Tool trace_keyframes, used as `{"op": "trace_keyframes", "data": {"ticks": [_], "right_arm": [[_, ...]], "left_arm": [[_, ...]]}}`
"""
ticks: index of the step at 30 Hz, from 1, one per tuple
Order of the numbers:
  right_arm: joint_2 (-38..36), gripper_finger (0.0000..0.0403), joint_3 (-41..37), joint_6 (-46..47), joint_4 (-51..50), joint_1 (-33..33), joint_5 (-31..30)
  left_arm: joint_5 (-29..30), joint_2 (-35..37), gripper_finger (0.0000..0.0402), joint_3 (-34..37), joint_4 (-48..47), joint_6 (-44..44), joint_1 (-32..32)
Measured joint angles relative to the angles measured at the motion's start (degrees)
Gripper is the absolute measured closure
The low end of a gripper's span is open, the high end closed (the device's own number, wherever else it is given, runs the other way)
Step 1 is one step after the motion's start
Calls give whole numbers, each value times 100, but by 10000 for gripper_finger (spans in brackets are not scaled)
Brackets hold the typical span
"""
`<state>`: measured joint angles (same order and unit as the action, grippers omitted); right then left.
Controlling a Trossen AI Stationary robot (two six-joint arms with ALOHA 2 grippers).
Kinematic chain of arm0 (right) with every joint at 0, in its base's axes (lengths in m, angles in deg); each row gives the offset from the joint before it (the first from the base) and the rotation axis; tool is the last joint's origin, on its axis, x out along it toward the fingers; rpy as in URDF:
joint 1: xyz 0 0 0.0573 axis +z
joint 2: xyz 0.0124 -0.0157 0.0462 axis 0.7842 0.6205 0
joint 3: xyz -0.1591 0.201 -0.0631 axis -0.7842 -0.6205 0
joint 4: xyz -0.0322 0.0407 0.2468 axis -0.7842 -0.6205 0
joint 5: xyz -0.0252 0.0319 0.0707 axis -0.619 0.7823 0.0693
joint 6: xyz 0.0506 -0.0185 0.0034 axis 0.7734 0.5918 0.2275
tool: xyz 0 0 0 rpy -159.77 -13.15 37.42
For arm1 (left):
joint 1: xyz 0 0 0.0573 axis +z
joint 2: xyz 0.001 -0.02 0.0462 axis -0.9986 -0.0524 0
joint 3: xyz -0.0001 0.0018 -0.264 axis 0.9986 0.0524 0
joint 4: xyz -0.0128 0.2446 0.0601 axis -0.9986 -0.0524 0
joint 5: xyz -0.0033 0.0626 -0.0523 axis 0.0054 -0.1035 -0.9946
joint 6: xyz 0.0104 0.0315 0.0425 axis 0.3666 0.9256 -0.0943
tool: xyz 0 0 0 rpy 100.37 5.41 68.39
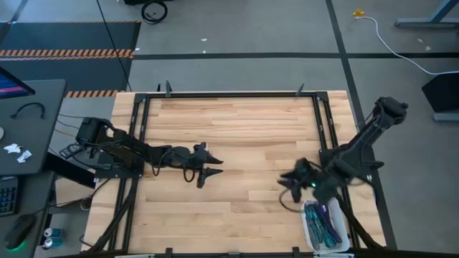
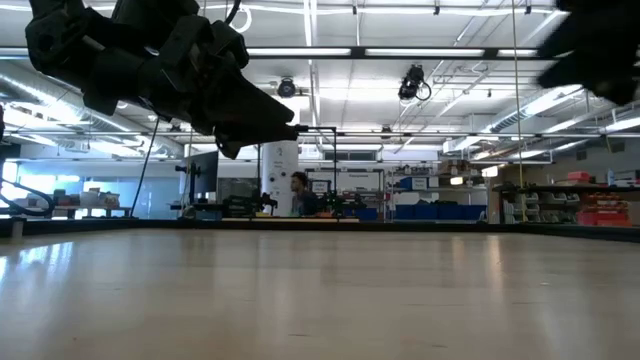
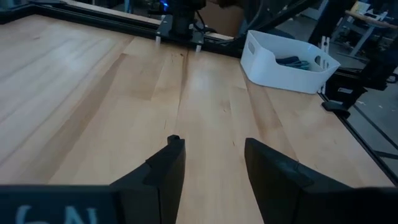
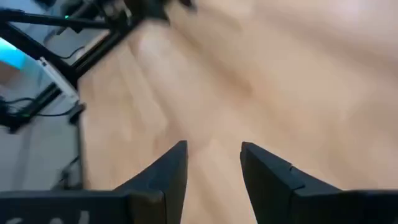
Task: Pick and place USB-C Cables
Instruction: Return to Home Position
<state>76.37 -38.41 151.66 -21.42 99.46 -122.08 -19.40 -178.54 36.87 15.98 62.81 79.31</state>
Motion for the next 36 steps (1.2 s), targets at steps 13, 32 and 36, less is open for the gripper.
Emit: {"op": "trace_keyframes", "data": {"ticks": [13, 32, 36], "right_arm": [[-3206, 365, -781, -6134, 1531, -3293, 2879], [-6202, 401, -3419, -6950, 3070, -3719, 3757], [-6185, 401, -3550, -6936, 2951, -3998, 3886]], "left_arm": [[48, -2, 230, 0, 113, -93, 27], [270, -2, 230, 2, 306, -205, 114], [-119, 111, 230, 4, 379, -201, 543]]}}
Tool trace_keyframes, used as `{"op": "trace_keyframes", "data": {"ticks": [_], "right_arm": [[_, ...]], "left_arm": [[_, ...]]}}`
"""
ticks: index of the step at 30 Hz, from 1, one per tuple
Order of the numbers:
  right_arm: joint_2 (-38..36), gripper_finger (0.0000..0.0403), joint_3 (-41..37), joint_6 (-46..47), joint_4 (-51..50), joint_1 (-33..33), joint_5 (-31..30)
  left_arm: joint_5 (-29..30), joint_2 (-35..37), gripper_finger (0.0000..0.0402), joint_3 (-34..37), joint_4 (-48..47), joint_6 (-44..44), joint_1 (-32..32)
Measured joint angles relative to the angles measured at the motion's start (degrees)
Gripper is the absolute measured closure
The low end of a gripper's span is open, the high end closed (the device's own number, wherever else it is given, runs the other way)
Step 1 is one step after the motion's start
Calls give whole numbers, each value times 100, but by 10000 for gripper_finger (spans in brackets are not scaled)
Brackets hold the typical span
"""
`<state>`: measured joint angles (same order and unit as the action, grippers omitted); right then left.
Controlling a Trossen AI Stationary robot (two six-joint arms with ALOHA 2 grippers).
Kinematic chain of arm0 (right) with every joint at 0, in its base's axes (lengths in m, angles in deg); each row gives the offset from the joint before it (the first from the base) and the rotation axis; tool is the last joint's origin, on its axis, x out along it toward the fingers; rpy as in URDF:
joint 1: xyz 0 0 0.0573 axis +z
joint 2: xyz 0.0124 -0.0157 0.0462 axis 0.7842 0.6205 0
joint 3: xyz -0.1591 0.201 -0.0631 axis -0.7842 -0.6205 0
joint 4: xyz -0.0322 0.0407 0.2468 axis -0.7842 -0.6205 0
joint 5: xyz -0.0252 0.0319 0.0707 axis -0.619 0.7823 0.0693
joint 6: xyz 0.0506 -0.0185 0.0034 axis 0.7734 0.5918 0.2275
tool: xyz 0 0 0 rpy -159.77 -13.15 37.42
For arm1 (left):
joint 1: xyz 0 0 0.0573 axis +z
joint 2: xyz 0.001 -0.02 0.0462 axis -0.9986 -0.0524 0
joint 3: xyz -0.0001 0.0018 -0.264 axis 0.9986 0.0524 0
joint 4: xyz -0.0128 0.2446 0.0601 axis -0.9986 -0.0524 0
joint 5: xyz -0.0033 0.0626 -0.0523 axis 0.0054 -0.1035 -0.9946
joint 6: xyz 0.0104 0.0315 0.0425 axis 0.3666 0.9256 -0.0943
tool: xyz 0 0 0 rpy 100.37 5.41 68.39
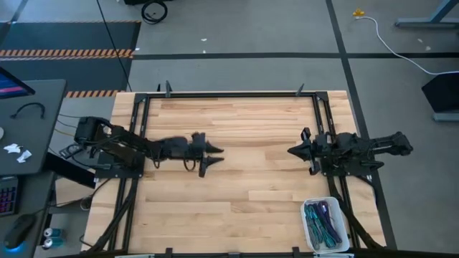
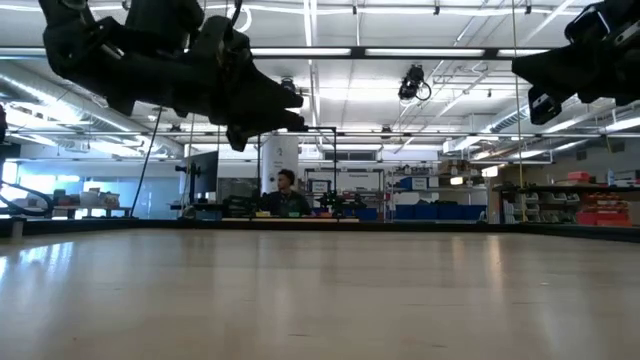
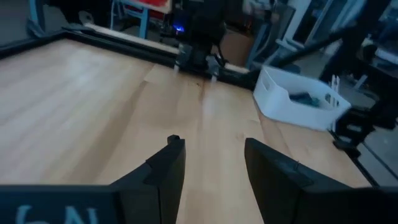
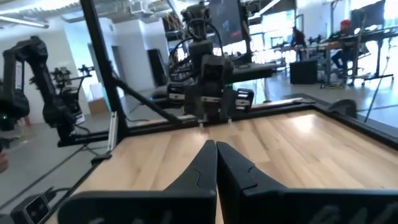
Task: Pick and place USB-C Cables
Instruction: Return to Home Position
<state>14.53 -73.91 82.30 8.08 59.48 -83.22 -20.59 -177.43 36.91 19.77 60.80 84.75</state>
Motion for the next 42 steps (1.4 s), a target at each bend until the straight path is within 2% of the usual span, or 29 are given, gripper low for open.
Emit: {"op": "trace_keyframes", "data": {"ticks": [3, 8, 14, 16, 19, 21, 23, 27, 32, 35, 39, 42], "right_arm": [[-29, 402, 0, -11, -11, -232, 194], [-32, 400, 0, 148, -213, -576, 259], [53, 382, 0, 295, -432, -723, 160], [52, 379, 0, 295, -433, -723, 165], [52, 378, 0, 297, -431, -723, 160], [52, 377, 0, 297, -431, -723, 162], [52, 377, 0, 296, -428, -723, 161], [54, 377, 0, 297, -428, -723, 151], [48, 376, 0, 297, -403, -723, 151], [48, 376, 0, 297, -399, -723, 151], [48, 376, 0, 297, -398, -723, 151], [48, 376, 0, 297, -396, -723, 151]], "left_arm": [[-487, 219, 230, 55, 71, 0, 582], [-1812, 780, 230, 415, 352, -37, 1856], [-2556, 2176, 230, 1504, 314, 36, 3280], [-2661, 2747, 230, 1956, 332, 21, 3532], [-2595, 3512, 231, 2564, 373, -113, 3532], [-2558, 3968, 237, 2517, -221, -97, 3338], [-2318, 4254, 248, 2534, -365, 42, 3046], [-1419, 4723, 284, 2546, -411, 257, 2286], [-17, 5079, 344, 2546, -814, 768, 1100], [905, 5329, 388, 2546, -1372, 863, 434], [1977, 5699, 393, 2546, -1886, 1125, -229], [2486, 6136, 397, 2546, -2425, 1329, -413]]}}
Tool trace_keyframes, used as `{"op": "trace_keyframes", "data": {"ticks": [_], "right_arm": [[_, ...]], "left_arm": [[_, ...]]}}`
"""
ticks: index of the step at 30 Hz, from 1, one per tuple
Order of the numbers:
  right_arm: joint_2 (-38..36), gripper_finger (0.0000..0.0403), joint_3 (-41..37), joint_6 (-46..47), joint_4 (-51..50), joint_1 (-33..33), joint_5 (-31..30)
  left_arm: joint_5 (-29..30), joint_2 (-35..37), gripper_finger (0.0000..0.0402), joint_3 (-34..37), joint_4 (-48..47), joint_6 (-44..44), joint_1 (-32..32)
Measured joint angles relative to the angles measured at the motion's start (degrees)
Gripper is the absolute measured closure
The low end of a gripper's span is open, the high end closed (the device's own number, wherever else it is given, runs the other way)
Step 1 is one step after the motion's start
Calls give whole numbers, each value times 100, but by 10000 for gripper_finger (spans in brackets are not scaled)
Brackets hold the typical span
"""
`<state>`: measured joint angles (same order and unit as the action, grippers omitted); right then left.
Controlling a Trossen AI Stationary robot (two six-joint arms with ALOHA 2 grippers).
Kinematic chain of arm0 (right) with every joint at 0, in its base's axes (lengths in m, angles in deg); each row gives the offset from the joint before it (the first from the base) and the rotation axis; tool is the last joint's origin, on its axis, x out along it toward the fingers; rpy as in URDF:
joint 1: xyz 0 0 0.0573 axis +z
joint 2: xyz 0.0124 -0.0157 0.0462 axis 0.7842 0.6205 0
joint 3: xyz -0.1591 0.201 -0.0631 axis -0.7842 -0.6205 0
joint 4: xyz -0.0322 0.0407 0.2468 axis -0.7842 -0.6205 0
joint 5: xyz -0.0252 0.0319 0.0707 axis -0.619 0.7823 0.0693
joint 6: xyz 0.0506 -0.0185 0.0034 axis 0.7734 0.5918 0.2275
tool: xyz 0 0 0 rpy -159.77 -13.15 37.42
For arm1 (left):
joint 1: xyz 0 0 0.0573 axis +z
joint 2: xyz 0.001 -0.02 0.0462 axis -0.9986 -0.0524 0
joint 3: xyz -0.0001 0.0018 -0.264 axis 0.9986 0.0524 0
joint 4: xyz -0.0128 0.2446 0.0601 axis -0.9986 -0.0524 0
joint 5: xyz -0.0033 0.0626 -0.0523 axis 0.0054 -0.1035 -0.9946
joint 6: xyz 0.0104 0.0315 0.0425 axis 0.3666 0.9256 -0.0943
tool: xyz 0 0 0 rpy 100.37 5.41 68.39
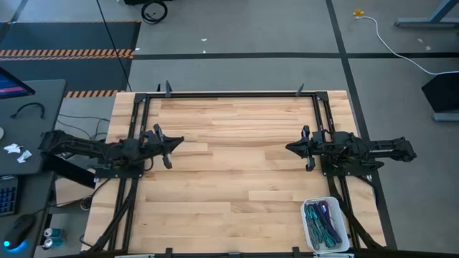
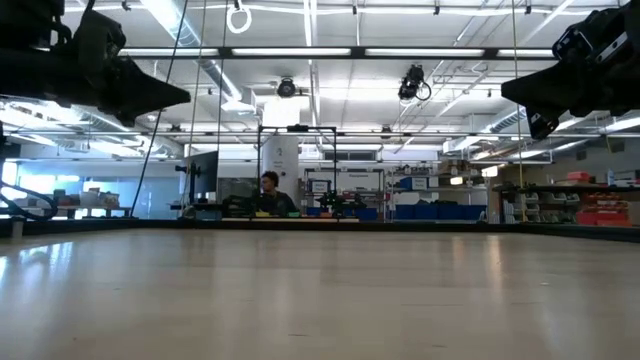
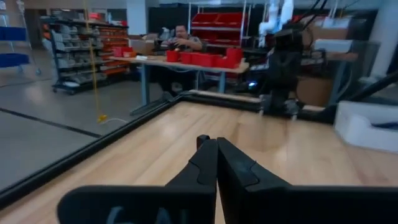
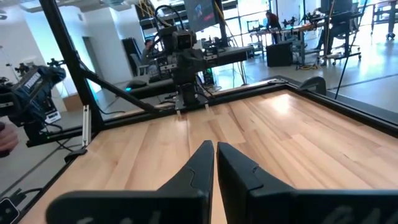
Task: Pick and place USB-C Cables
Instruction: Return to Home Position
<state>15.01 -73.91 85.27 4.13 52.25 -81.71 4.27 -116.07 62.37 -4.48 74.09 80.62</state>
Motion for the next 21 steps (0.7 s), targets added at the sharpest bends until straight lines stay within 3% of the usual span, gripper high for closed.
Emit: {"op": "trace_keyframes", "data": {"ticks": [4, 12, 16, 21], "right_arm": [[0, 376, 0, 0, 0, 0, 0], [0, 376, 0, -73, 223, 0, -211], [-42, 376, 0, -172, 450, -4, -254], [-91, 376, 28, -949, 733, -112, -494]], "left_arm": [[-90, 868, 398, 0, -871, 51, 108], [-1439, 2664, 400, 4, -2347, 121, 1249], [-1908, 2585, 400, -63, -2639, 39, 2019], [-3261, 2615, 400, -61, -2670, -211, 2867]]}}
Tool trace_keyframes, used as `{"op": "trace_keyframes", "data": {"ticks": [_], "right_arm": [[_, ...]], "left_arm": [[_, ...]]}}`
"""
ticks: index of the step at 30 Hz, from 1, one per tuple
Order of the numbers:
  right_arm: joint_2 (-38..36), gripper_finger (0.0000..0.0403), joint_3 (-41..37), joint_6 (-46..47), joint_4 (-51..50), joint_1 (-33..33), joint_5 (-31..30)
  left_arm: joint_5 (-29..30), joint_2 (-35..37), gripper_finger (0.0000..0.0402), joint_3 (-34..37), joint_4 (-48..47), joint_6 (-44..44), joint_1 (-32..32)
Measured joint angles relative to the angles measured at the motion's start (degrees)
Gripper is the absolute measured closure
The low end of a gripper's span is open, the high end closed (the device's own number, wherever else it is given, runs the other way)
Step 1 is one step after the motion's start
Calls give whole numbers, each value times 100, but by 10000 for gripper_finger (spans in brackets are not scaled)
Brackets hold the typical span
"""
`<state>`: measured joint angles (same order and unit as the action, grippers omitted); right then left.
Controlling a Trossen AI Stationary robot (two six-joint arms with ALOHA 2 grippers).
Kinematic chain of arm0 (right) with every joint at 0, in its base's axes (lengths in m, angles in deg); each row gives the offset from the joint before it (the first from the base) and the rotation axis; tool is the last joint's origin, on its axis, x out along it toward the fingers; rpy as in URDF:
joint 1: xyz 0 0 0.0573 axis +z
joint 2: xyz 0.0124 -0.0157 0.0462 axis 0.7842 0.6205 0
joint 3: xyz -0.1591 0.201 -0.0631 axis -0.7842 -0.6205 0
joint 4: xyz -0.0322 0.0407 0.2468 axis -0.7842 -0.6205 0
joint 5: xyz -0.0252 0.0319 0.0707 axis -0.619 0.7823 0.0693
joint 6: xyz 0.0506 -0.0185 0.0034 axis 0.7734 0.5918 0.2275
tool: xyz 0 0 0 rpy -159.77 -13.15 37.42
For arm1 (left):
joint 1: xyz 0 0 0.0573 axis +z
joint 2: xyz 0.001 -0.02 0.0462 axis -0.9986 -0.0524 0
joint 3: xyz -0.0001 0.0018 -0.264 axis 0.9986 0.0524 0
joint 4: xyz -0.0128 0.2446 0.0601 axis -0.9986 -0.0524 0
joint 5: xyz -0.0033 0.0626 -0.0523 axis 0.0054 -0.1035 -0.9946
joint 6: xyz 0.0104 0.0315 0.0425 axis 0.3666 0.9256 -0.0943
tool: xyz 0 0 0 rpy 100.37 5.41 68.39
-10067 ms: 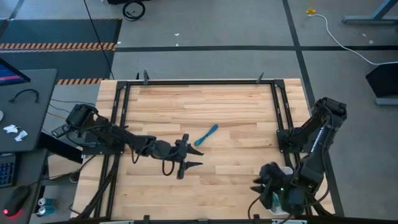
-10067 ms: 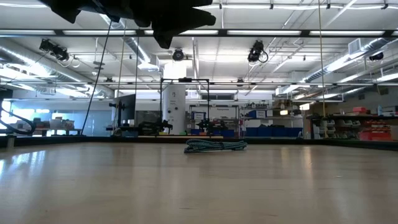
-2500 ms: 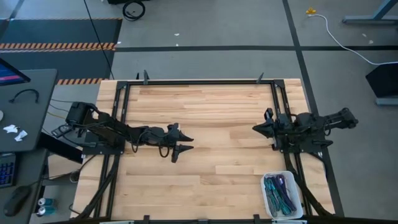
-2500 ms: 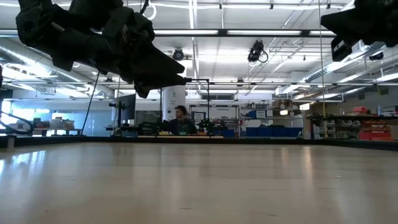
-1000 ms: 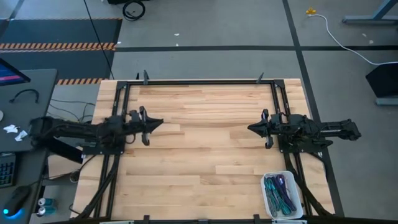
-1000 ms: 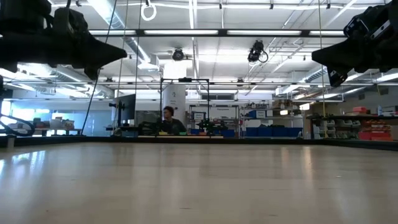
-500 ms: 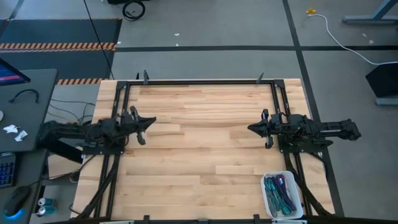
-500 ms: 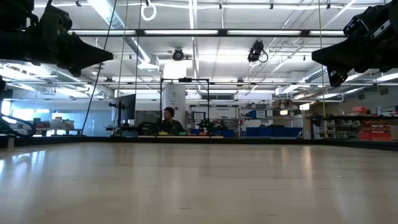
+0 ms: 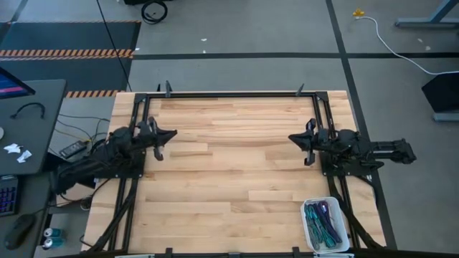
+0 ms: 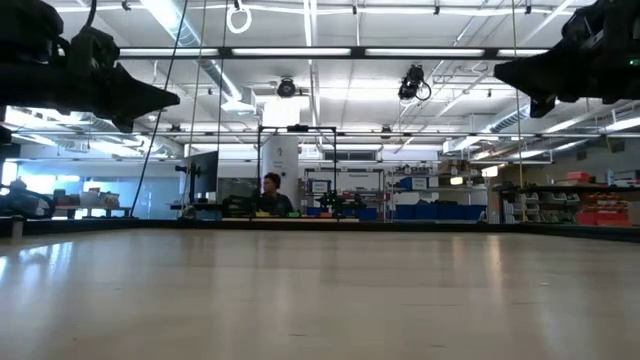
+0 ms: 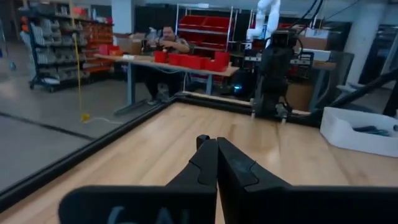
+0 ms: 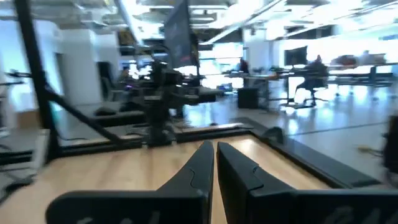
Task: Pick and place USB-C Cables
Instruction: Return to Home Position
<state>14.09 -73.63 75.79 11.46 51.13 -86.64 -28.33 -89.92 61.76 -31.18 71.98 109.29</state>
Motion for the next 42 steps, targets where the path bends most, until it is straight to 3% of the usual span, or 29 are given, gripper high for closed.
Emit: {"op": "trace_keyframes", "data": {"ticks": [3, 10, 22, 34, 36, 42], "right_arm": [[4, 376, -22, -139, -79, -195, -42], [8, 376, -26, -14, -315, -522, 816], [22, 376, -26, -353, -777, -524, 511], [39, 376, -26, 345, -783, -524, 597], [39, 376, -26, 345, -781, -524, 597], [4, 376, -26, 348, -731, -410, 601]], "left_arm": [[-465, 17, 397, 63, 150, -85, 345], [-1246, 4, 398, 61, 204, -121, 679], [-994, -12, 388, 61, 89, 172, 668], [-858, -6, 376, 70, 542, 93, 668], [-765, -5, 371, 70, 514, 92, 489], [-328, 9, 367, 72, 588, 91, -833]]}}
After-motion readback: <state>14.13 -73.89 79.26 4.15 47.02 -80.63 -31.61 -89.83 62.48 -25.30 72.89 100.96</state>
